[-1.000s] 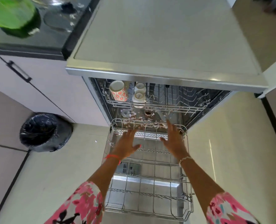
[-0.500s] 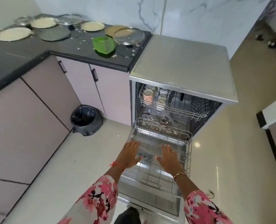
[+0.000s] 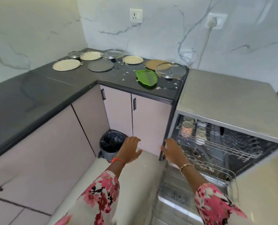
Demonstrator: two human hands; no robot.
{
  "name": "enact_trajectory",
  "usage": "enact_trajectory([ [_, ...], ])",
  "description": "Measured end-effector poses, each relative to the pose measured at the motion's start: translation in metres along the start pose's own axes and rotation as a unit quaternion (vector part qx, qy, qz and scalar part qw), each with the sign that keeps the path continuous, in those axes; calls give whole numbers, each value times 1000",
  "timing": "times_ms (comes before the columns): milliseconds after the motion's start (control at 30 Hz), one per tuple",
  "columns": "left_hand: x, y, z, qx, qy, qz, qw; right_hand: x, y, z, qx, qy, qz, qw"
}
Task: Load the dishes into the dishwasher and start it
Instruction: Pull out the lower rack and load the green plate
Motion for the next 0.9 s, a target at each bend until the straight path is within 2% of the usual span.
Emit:
enact_trajectory([
  [200, -66, 80, 94, 7, -32, -47, 998, -100, 11, 85, -68, -25, -76, 994],
  [400, -145, 116, 157, 25, -55, -92, 994, -186, 37, 126, -76, -34, -126, 989],
  [700, -288, 138, 206, 50, -56, -85, 994, -339, 94, 123, -90, -65, -198, 974],
  [900, -380, 135, 223, 93, -38, -49, 994, -429, 124, 99, -48, -144, -186, 971],
])
Point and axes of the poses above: each hand's wrist, its own x-axis away from the middle knuckle, its own y-axis out of the back of the hand, z = x × y, the point moved 4 cm from there along -x, towards the middle knuckle
